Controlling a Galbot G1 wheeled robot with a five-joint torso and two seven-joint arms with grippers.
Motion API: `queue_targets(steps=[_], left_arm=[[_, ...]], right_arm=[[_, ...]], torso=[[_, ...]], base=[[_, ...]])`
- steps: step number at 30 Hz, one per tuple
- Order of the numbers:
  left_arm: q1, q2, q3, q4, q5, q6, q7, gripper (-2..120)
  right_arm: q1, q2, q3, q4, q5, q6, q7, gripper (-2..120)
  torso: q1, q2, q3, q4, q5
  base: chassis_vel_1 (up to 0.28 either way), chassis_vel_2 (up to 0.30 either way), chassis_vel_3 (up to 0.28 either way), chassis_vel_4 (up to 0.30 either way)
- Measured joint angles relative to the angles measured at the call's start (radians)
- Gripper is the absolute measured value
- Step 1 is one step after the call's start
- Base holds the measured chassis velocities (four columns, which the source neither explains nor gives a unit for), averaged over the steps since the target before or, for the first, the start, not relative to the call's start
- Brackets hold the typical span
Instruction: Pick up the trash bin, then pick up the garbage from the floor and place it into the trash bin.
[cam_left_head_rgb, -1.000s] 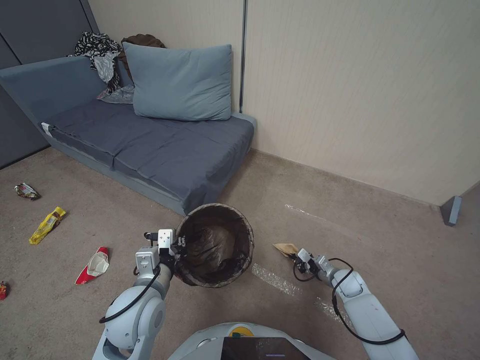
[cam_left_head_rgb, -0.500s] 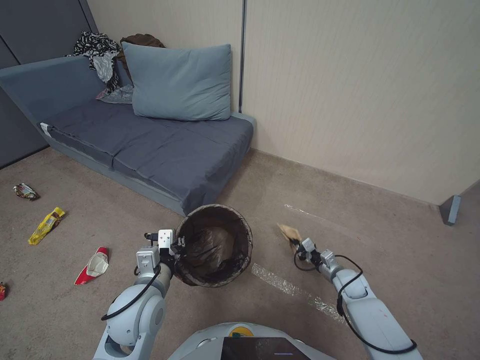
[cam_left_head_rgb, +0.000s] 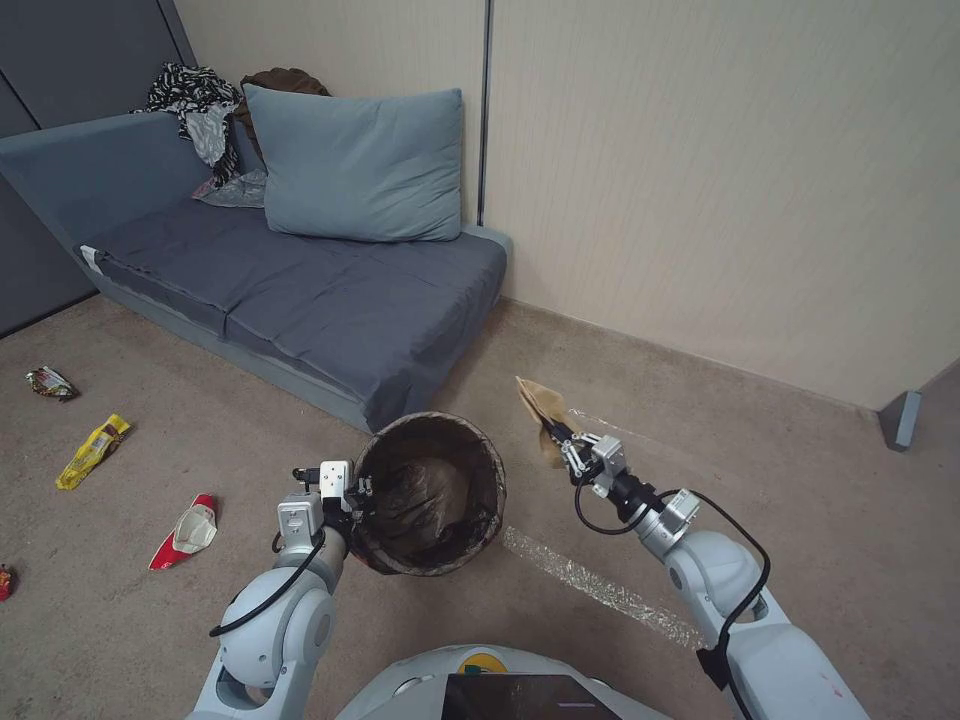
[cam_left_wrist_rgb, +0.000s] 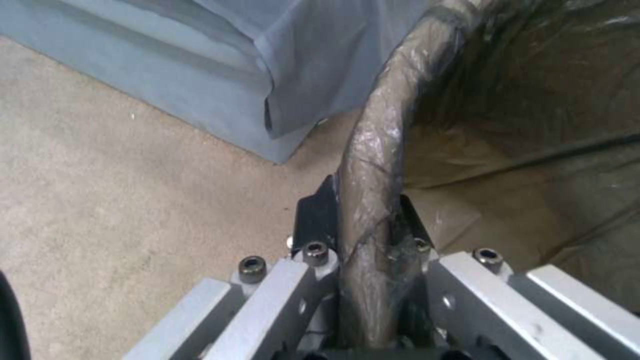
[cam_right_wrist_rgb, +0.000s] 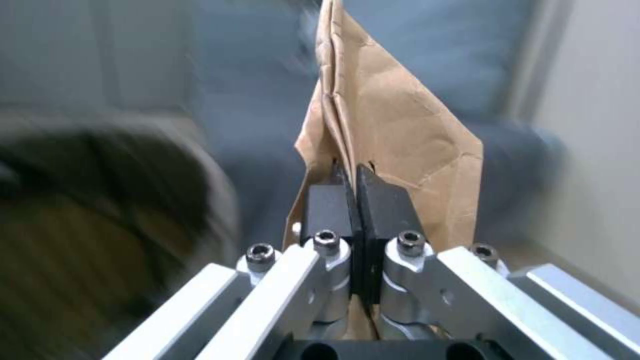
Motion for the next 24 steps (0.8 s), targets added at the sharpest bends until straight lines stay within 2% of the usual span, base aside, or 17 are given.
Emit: queue_targets(steps=[13, 15, 18, 22, 24], left_arm=[[-0.001, 0.0, 0.008, 0.006, 0.001, 0.001, 0.0, 3], [-0.001, -0.001, 0.014, 0.008, 0.001, 0.001, 0.0, 3], [-0.001, -0.002, 0.019, 0.008, 0.002, 0.002, 0.0, 3], [-0.001, -0.004, 0.028, 0.006, 0.002, 0.003, 0.0, 3], [0.0, -0.005, 0.033, 0.001, 0.0, 0.006, -0.002, 3]], right_arm=[[-0.031, -0.005, -0.016, 0.153, 0.129, 0.007, -0.152, 0], [-0.039, -0.013, -0.039, 0.217, 0.148, -0.005, -0.184, 0], [-0.04, -0.021, -0.073, 0.243, 0.151, -0.017, -0.189, 0], [-0.034, -0.026, -0.116, 0.252, 0.14, -0.026, -0.187, 0], [-0.018, -0.027, -0.176, 0.249, 0.11, -0.039, -0.176, 0]], torso=[[0.0, 0.0, 0.0, -0.0001, 0.0002], [0.0, 0.0, 0.0, -0.0002, 0.0002], [0.0, 0.0, 0.0, -0.0001, 0.0001], [0.0, 0.0, 0.0, -0.0002, 0.0], [0.0, 0.0, 0.0, -0.0001, 0.0001]], base=[[0.0, 0.0, 0.0, 0.0], [0.0, 0.0, 0.0, 0.0], [0.0, 0.0, 0.0, 0.0], [0.0, 0.0, 0.0, 0.0], [0.0, 0.0, 0.0, 0.0]])
